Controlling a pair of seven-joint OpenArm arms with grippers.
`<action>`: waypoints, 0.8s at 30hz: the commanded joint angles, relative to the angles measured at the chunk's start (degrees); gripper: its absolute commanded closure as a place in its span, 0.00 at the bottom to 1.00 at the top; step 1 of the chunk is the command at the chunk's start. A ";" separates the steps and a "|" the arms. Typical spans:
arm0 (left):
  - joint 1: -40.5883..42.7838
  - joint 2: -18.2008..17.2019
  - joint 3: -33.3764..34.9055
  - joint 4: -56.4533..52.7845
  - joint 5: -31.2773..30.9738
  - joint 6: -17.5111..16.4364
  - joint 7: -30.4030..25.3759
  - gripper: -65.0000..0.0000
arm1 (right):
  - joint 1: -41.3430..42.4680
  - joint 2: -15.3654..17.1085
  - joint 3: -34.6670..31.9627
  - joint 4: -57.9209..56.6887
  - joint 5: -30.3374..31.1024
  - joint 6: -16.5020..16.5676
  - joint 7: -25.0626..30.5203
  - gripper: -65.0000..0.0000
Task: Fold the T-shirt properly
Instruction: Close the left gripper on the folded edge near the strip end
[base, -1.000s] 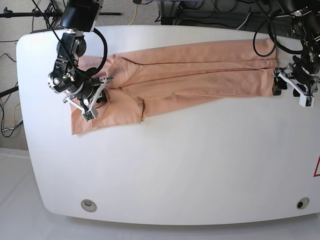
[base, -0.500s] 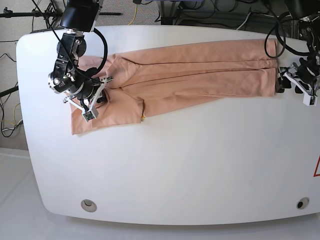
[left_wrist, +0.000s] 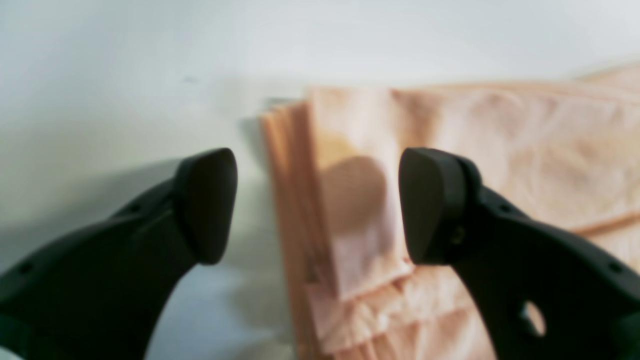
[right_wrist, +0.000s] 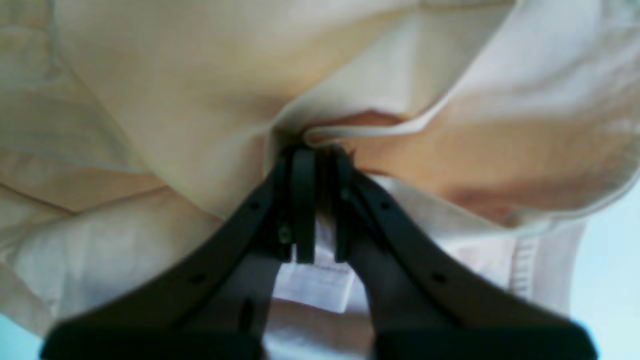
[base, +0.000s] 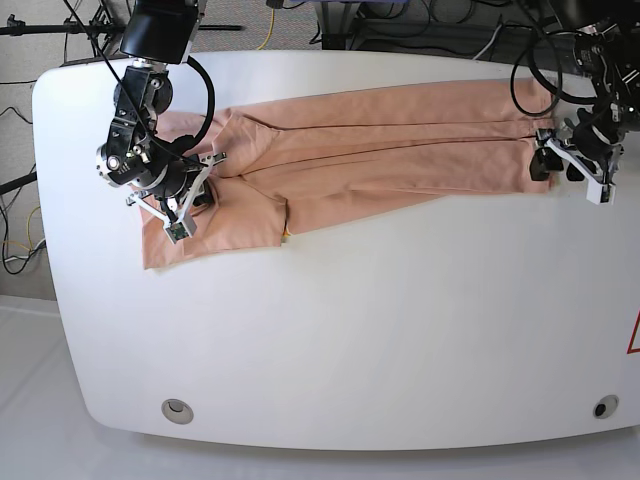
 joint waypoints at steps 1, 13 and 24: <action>-0.46 -0.39 -0.09 0.63 -1.45 -0.27 -1.18 0.43 | 0.58 0.42 0.07 0.68 -0.70 -0.07 -1.02 0.93; -1.80 -0.39 0.85 -0.56 -0.40 -0.12 -0.03 0.36 | 0.57 0.35 0.00 0.44 -0.94 -0.07 -1.25 0.93; -2.47 -0.46 4.60 -3.87 -0.35 -0.43 1.33 0.30 | 0.41 0.34 -0.13 0.57 -0.86 -0.07 -1.23 0.93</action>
